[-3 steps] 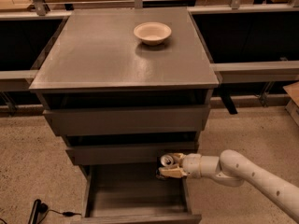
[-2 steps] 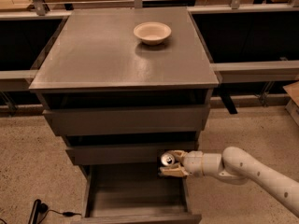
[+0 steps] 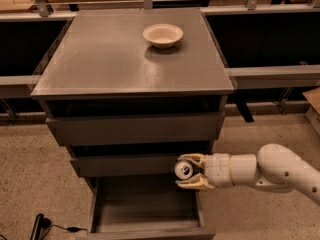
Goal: Pick pepsi can from bottom drawer and place on counter
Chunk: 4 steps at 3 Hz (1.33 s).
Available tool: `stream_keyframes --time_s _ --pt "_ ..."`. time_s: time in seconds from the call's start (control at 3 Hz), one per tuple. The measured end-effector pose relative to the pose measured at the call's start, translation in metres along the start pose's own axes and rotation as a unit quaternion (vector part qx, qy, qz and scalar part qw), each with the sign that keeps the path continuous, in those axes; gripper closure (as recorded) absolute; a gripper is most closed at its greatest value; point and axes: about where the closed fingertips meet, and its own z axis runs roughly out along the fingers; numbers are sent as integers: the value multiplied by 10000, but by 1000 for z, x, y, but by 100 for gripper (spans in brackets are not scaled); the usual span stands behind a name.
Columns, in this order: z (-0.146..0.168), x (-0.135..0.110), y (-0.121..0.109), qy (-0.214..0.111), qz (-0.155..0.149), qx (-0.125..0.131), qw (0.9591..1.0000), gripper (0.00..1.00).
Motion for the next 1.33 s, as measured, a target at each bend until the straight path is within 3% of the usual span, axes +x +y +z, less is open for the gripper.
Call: stream_keyframes --time_s 0.33,0.67,1.0,1.33 --pt "-39 -64 -10 326 -384 -197 9985 100" --pt "-74 -137 -46 611 -322 -477 9965 100" --pt "-80 -152 -40 587 -229 -765 9951 100" --pt "-78 -160 -45 615 -272 -777 9947 100"
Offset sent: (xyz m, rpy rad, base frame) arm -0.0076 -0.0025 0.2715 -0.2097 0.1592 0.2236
